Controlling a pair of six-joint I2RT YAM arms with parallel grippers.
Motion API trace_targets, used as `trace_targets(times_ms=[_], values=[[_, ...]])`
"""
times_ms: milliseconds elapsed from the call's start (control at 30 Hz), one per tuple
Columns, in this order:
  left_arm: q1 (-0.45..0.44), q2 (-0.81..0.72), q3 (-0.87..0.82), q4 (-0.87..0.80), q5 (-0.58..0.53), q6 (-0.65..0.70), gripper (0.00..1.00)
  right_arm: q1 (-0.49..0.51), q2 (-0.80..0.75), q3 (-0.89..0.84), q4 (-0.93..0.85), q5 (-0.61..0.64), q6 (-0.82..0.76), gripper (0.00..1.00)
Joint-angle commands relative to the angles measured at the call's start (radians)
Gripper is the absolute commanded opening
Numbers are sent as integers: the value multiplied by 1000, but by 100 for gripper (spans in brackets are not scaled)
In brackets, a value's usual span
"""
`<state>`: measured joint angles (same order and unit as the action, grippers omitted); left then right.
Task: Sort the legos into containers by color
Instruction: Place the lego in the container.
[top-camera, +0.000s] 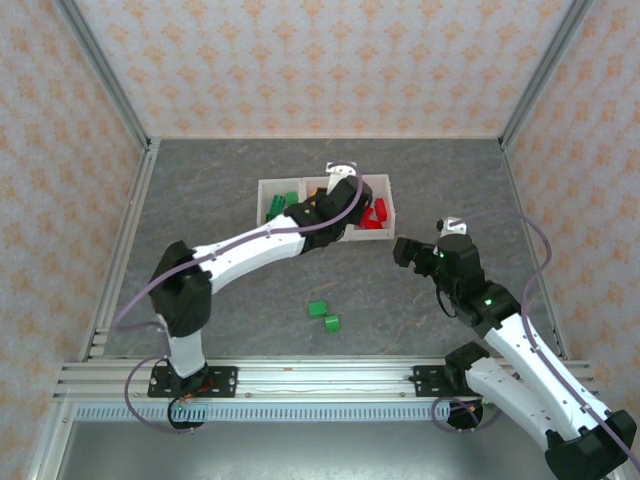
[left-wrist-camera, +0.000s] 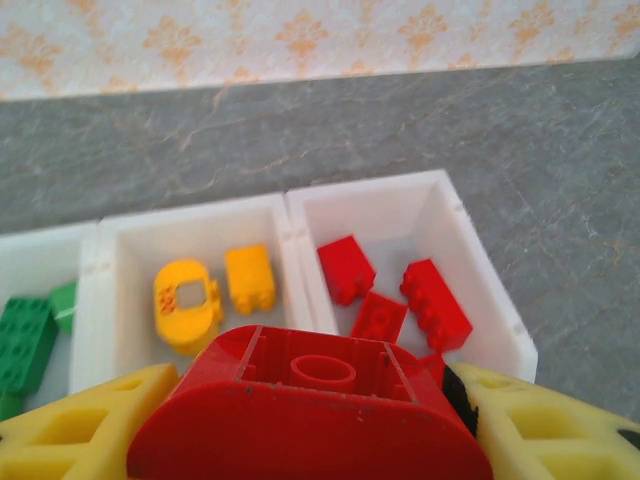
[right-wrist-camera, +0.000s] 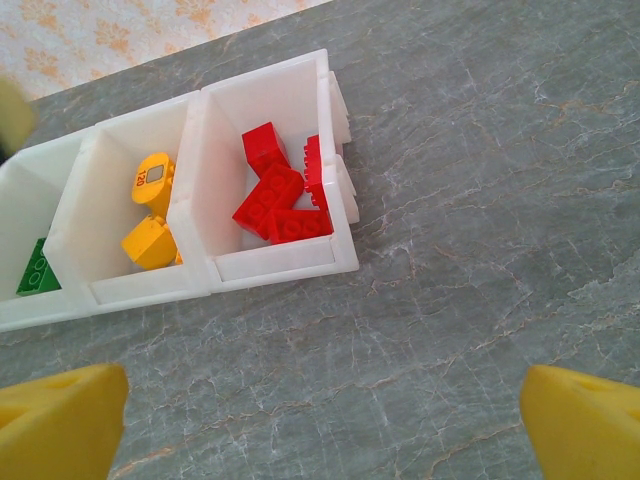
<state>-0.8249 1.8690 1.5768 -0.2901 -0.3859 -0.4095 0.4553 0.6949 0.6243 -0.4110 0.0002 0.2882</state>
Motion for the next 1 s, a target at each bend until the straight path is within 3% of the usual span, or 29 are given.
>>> trace_targets(times_ms=[0, 367, 600, 700, 900, 967], values=[[13, 110, 106, 87, 19, 117, 39, 8, -6, -9, 20, 9, 4, 100], [64, 476, 536, -1, 57, 144, 43, 11, 5, -11, 21, 6, 2, 100], [75, 549, 603, -34, 85, 118, 48, 11, 11, -11, 23, 6, 2, 100], [80, 542, 602, -34, 88, 111, 59, 11, 15, -10, 23, 6, 0, 100], [85, 497, 593, -68, 62, 95, 92, 12, 17, -11, 21, 6, 1, 100], [92, 480, 591, -88, 83, 88, 97, 11, 17, -11, 21, 6, 3, 100]])
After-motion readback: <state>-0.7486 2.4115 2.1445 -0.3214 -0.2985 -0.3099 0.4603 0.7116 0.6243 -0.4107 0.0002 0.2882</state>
